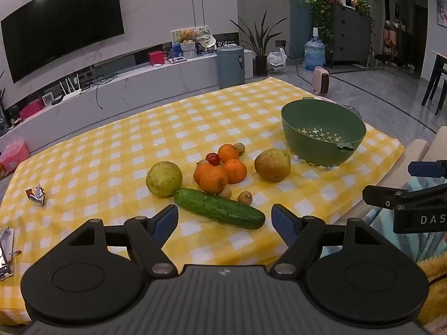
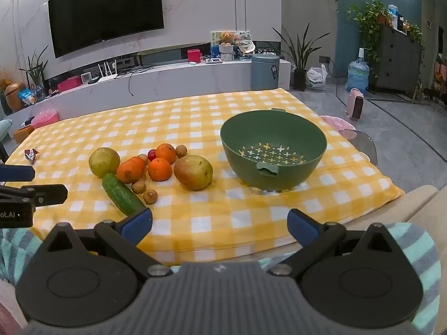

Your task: Organize fruits

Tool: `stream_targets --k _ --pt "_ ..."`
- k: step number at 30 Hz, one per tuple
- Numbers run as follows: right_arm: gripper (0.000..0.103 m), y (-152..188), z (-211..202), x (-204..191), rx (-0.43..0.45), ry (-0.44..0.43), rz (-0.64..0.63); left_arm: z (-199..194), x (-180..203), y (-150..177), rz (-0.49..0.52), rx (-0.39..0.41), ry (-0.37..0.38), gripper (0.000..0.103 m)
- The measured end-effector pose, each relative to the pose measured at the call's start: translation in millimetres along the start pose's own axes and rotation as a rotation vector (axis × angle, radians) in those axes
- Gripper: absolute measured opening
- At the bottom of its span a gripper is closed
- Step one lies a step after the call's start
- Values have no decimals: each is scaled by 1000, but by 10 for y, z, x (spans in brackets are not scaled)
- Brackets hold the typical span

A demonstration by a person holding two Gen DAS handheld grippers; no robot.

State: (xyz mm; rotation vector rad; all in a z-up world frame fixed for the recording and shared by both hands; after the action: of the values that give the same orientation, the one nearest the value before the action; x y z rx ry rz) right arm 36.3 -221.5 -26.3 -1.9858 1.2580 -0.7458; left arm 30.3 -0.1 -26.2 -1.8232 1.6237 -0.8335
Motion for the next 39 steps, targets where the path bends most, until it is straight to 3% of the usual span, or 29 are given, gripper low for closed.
stream_targets --k 39 --pt "99 65 62 -5 -26 -11 27 54 4 47 -27 0 14 89"
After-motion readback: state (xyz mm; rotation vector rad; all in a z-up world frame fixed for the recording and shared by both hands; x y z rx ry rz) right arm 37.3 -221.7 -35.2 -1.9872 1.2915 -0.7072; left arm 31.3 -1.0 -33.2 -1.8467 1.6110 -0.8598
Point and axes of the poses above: each gripper's, at about its wrist camera, not at the fingertips, and z roughly the way its jaws point, x to its right, y to its underside, the point moved 4 cm from there along z, roughly the way its jaws point, and after that the axes turned 13 degrees about -z, right-handed, at the moved point
